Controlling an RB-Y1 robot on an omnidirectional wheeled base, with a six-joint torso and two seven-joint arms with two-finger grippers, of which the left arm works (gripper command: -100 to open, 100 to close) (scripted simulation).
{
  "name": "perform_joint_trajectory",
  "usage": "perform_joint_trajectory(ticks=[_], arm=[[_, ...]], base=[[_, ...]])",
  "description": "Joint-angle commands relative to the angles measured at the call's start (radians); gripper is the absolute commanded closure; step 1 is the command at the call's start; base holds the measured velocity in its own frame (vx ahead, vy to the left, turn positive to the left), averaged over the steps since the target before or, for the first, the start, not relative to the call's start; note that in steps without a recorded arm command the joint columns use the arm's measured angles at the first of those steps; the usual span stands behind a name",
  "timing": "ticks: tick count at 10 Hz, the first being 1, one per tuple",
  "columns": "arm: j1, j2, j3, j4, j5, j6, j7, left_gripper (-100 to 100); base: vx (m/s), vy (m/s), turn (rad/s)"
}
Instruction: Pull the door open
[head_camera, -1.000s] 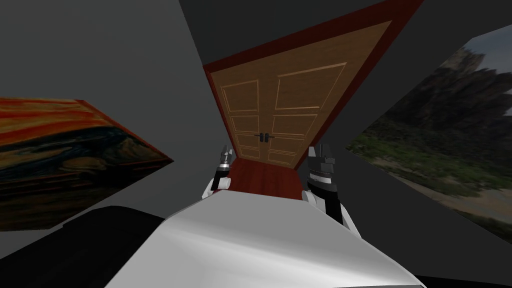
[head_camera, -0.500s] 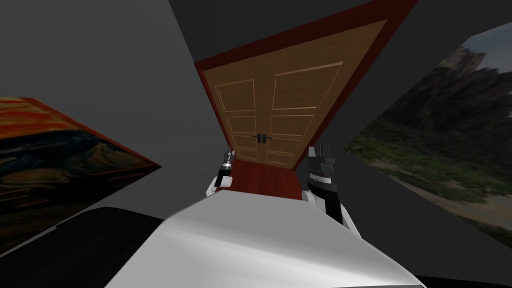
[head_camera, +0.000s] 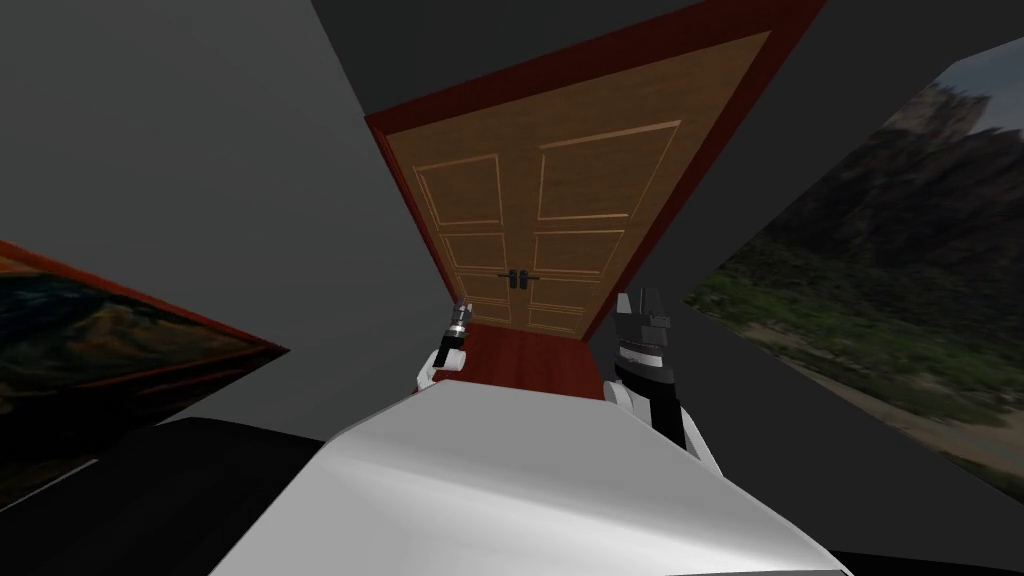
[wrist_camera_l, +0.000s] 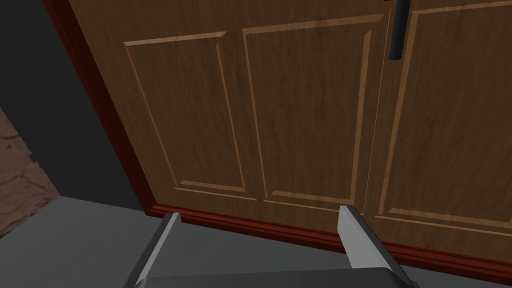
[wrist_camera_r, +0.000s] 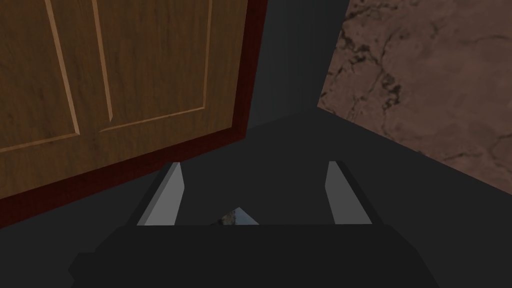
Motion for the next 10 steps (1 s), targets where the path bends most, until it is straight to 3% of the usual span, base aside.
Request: perform_joint_trajectory(ticks=[1, 10], arm=[[-0.021, 0.005, -0.003, 0.042, 0.001, 0.007, 0.006, -100], [-0.143, 0.049, -0.012, 0.265, 0.016, 0.044, 0.049, -100]], base=[[0.107, -0.021, -0.066], [0.108, -0.033, -0.061]])
